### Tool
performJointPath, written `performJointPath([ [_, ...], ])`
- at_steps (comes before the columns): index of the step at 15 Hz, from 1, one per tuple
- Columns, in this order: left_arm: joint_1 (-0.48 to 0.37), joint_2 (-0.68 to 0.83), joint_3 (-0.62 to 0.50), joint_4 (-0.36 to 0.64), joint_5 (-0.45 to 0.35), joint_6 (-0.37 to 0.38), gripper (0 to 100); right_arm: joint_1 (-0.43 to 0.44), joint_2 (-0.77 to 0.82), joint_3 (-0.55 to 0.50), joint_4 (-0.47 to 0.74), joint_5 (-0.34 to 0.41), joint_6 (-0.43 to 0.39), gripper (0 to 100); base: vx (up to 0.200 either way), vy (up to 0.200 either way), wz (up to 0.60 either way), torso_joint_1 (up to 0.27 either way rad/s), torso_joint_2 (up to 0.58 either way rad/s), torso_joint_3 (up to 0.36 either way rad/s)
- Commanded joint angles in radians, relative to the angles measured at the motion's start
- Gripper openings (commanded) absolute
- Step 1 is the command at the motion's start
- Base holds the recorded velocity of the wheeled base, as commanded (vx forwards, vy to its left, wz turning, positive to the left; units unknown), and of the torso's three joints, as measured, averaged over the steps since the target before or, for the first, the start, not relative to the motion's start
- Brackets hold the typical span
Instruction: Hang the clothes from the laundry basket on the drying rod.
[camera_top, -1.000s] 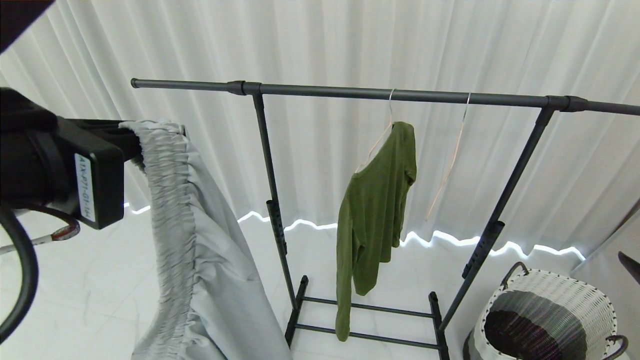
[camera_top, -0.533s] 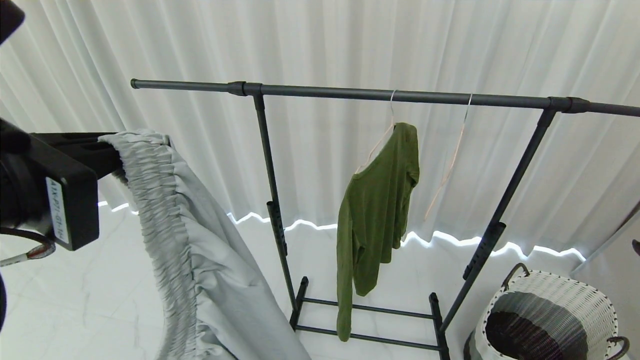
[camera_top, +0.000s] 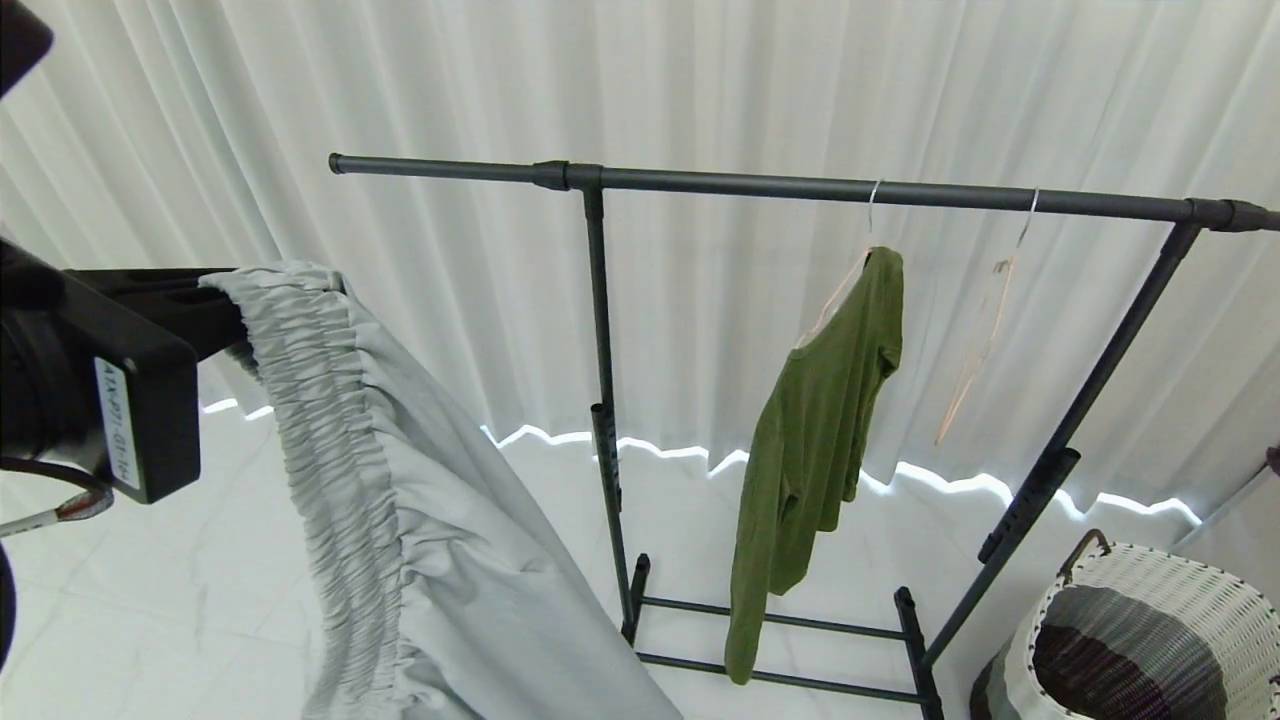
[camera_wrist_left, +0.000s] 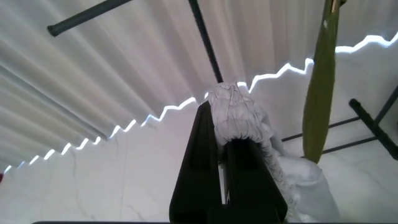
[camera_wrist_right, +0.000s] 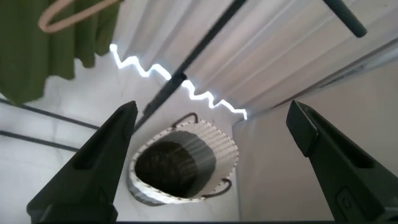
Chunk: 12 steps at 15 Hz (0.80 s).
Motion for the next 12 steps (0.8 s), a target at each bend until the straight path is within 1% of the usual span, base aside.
performJointPath([
  [1, 0.001, 0.0, 0.004, 0.0, 0.0, 0.001, 0, 0.011, 0.03, -0.046, 0.023, 0.002, 0.036, 100, 0.0, 0.0, 0.0, 0.0, 0.0, 0.0],
  [2, 0.001, -0.001, 0.003, 0.0, 0.0, 0.001, 0, 0.034, 0.039, -0.091, 0.082, 0.002, 0.082, 100, 0.0, 0.0, 0.0, 0.0, 0.0, 0.0],
  [3, 0.001, -0.001, 0.003, 0.0, 0.0, 0.001, 0, 0.053, 0.043, -0.139, 0.165, 0.002, 0.124, 100, 0.0, 0.0, 0.0, 0.0, 0.0, 0.0],
  [4, -0.001, -0.001, 0.001, 0.0, 0.0, 0.002, 0, 0.056, 0.053, -0.195, 0.267, 0.002, 0.156, 100, 0.0, 0.0, 0.0, 0.0, 0.0, 0.0],
  [5, 0.001, 0.0, 0.001, 0.0, 0.0, 0.002, 0, 0.056, 0.069, -0.24, 0.336, 0.005, 0.196, 100, 0.0, 0.0, 0.0, 0.0, 0.0, 0.0],
  [6, 0.001, 0.0, 0.001, 0.0, 0.001, 0.004, 0, 0.057, 0.091, -0.263, 0.346, 0.01, 0.239, 100, 0.0, 0.0, 0.0, 0.0, 0.0, 0.0],
  [7, 0.001, 0.0, 0.001, 0.0, 0.001, 0.004, 0, 0.057, 0.108, -0.275, 0.346, 0.01, 0.26, 100, 0.0, 0.0, 0.0, 0.0, 0.0, 0.0],
  [9, 0.001, 0.003, 0.001, 0.0, 0.001, 0.002, 0, 0.057, 0.109, -0.284, 0.349, 0.012, 0.259, 100, 0.0, 0.0, 0.0, 0.0, 0.0, 0.0],
  [12, 0.001, 0.012, 0.001, 0.0, 0.001, 0.002, 0, 0.057, 0.117, -0.278, 0.35, 0.01, 0.257, 100, 0.2, 0.0, 0.0, -0.002, 0.0, 0.007],
])
